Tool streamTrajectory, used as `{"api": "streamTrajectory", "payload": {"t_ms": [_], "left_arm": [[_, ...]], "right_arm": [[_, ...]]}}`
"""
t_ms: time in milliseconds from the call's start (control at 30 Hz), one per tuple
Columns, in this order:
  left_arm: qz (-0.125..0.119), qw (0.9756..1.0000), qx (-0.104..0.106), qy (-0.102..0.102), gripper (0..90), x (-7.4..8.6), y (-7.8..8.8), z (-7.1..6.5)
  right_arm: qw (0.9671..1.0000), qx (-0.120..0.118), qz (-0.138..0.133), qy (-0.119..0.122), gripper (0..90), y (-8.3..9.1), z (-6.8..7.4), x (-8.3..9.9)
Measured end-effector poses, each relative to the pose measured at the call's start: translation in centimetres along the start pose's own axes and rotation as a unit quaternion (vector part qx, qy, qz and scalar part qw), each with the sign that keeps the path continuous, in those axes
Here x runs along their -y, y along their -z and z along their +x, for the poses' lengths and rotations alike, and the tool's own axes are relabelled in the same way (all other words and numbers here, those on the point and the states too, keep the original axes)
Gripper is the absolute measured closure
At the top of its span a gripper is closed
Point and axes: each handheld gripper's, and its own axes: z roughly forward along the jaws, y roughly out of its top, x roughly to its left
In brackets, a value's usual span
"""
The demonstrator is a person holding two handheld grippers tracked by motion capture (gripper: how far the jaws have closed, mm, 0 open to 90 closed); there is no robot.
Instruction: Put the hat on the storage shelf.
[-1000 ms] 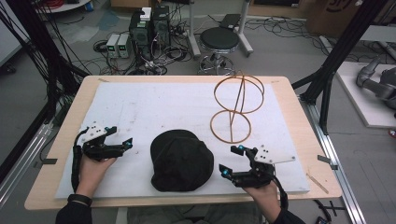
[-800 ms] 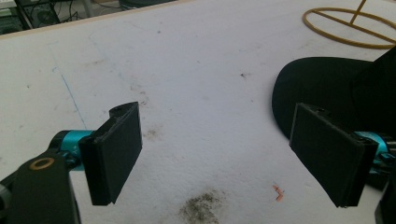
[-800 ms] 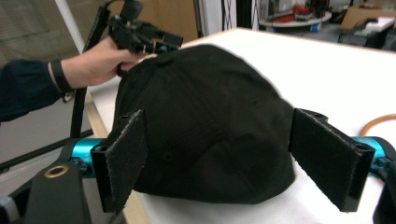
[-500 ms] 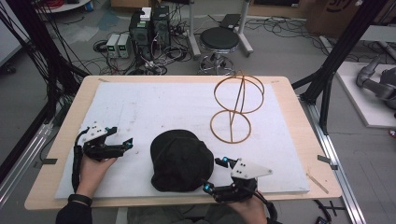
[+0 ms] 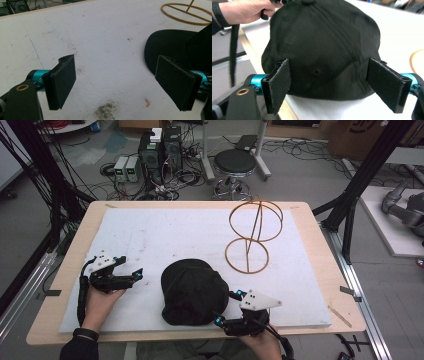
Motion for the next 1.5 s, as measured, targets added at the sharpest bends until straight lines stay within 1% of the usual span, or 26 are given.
{"api": "streamTrajectory", "payload": {"t_ms": [67,100,133,167,200,233,267,300,333,367,433,533,600,700,767,800,833,900,933,967,1000,1133,1233,1333,1400,1500], "left_arm": [[0.002,1.0000,0.000,0.001,17.1,0.0,0.0,0.0],[0.002,1.0000,0.001,0.001,17.1,0.0,-0.1,0.0],[0.004,1.0000,0.000,0.000,17.1,0.0,-0.1,0.0],[0.004,1.0000,-0.001,0.000,17.1,0.0,-0.1,0.0],[0.005,1.0000,-0.001,0.000,17.1,0.0,-0.1,0.0],[0.005,1.0000,-0.001,0.001,17.1,0.0,-0.1,0.0],[0.005,1.0000,-0.001,0.001,17.1,0.0,-0.2,0.0],[0.005,1.0000,0.000,0.001,17.1,0.0,-0.2,0.0],[0.005,1.0000,0.000,0.000,17.1,0.0,-0.2,-0.1],[0.006,1.0000,0.000,-0.001,17.1,0.0,-0.1,-0.1],[0.005,1.0000,-0.001,0.000,17.1,0.0,-0.1,-0.1],[0.005,1.0000,-0.002,0.002,17.1,0.1,-0.1,0.0],[0.006,1.0000,-0.001,0.002,17.1,0.1,-0.2,0.0],[0.007,1.0000,0.000,0.001,17.1,0.1,-0.2,-0.1],[0.007,1.0000,-0.001,0.001,17.1,0.1,-0.1,-0.1],[0.007,1.0000,-0.001,0.001,17.1,0.1,-0.1,-0.1],[0.006,1.0000,-0.001,0.002,17.1,0.1,-0.1,-0.1],[0.007,1.0000,-0.001,0.003,17.1,0.1,-0.1,0.0],[0.007,1.0000,-0.001,0.003,17.1,0.1,-0.1,0.0],[0.008,1.0000,-0.001,0.003,17.1,0.2,-0.2,0.0],[0.009,1.0000,-0.001,0.002,17.1,0.2,-0.2,0.0],[0.009,1.0000,-0.001,0.001,17.1,0.1,-0.2,0.0],[0.008,1.0000,-0.001,0.001,17.1,0.1,-0.1,0.0],[0.009,1.0000,0.000,0.000,17.1,0.1,-0.2,0.0],[0.010,0.9999,0.000,0.002,17.1,0.2,-0.2,-0.1],[0.009,1.0000,0.000,0.002,17.2,0.1,-0.2,-0.1]], "right_arm": [[0.9996,-0.016,0.011,-0.019,19.8,-0.2,-0.2,0.1],[0.9996,-0.017,0.007,-0.022,19.8,-0.1,0.0,0.1],[0.9998,-0.012,-0.002,-0.015,19.9,0.1,0.3,0.0],[0.9997,0.004,-0.020,0.010,19.8,0.5,1.1,-0.2],[0.9987,0.019,-0.031,0.034,19.8,0.7,1.7,-0.4],[0.9976,0.031,-0.040,0.048,19.8,0.8,2.2,-0.6],[0.9971,0.035,-0.043,0.051,19.8,0.7,2.5,-0.6],[0.9973,0.037,-0.040,0.049,19.8,0.5,2.7,-0.7],[0.9977,0.038,-0.030,0.047,19.7,0.2,2.7,-0.6],[0.9979,0.044,-0.021,0.042,19.7,-0.1,2.8,-0.5],[0.9981,0.050,-0.015,0.034,18.9,-0.3,3.0,-0.5],[0.9971,0.062,-0.021,0.040,18.8,-0.3,3.4,-0.5],[0.9957,0.069,-0.016,0.059,18.8,-0.4,4.1,-0.5],[0.9955,0.074,-0.002,0.059,19.0,-0.9,3.9,-0.4],[0.9955,0.079,0.010,0.050,20.5,-1.2,3.4,-0.5],[0.9955,0.079,0.010,0.050,20.5,-1.2,3.4,-0.5],[0.9952,0.087,0.012,0.041,21.2,-1.2,2.8,-0.4],[0.9952,0.092,0.014,0.030,21.2,-1.1,2.2,-0.4],[0.9961,0.085,0.013,0.022,23.2,-1.1,2.0,-0.4],[0.9970,0.074,0.012,0.020,29.9,-1.0,1.8,-0.3],[0.9977,0.064,0.010,0.021,33.1,-1.0,1.8,-0.3],[0.9982,0.052,0.015,0.024,43.0,-1.2,1.9,-0.2],[0.9991,0.036,0.016,0.013,57.5,-1.2,1.5,-0.2],[0.9994,0.028,0.014,0.013,75.5,-0.9,1.1,-0.3],[0.9996,0.021,0.016,0.013,85.6,-0.8,0.9,-0.4],[0.9996,0.013,0.019,0.014,89.0,-0.7,0.5,-0.7]]}}
